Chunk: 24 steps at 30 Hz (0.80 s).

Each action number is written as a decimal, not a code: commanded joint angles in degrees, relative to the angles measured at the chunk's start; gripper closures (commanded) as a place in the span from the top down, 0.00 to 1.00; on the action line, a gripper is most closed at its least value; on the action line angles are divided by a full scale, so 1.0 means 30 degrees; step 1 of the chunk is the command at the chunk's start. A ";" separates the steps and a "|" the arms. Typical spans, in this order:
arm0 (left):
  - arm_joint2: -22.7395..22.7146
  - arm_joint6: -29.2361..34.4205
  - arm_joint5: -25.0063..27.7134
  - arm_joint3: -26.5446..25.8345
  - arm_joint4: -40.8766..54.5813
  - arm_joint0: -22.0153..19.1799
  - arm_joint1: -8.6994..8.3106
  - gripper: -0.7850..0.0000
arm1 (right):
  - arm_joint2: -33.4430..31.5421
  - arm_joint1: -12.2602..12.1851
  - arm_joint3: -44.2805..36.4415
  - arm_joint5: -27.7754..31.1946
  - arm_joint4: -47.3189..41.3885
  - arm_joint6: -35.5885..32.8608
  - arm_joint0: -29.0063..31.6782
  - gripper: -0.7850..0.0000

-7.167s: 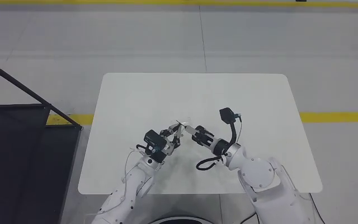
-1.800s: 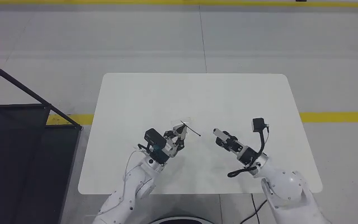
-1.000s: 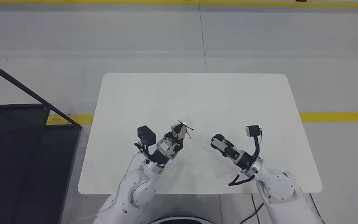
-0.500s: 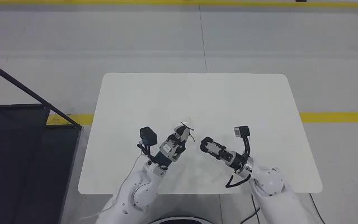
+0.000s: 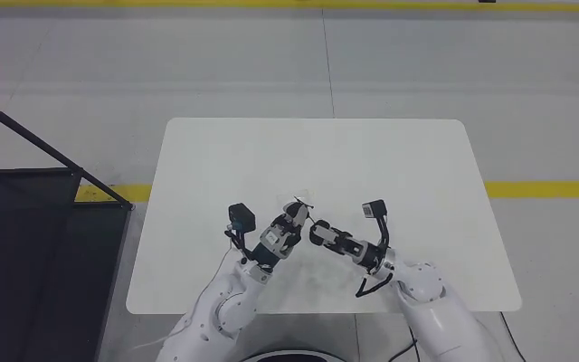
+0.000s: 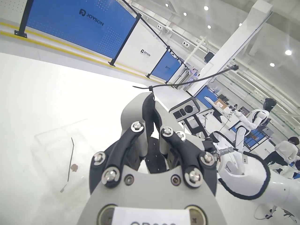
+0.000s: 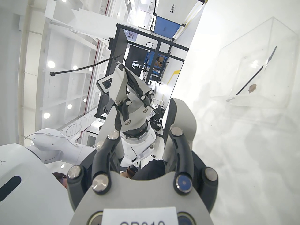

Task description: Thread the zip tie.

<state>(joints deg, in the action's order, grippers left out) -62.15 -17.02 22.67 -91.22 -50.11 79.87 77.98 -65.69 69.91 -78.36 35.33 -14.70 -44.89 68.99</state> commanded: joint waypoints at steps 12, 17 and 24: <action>0.0097 -0.0215 0.0122 0.0172 -0.0157 -0.0085 0.0067 0.00 | 0.0284 0.0052 0.0454 0.0108 -0.0610 0.0081 -0.0368 0.41; 0.0048 -0.0265 0.0171 0.0259 -0.0192 -0.0051 0.0071 0.00 | 0.0336 0.0055 0.0516 0.0013 -0.0769 0.0065 -0.0427 0.37; -0.0008 -0.0297 0.0200 0.0316 -0.0154 0.0006 0.0083 0.00 | 0.0485 0.0066 0.0675 -0.0117 -0.1154 -0.0278 -0.0613 0.26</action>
<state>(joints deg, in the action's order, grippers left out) -62.16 -17.94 23.24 -90.29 -50.57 79.88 78.22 -64.28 70.11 -76.41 34.95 -18.09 -45.67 67.21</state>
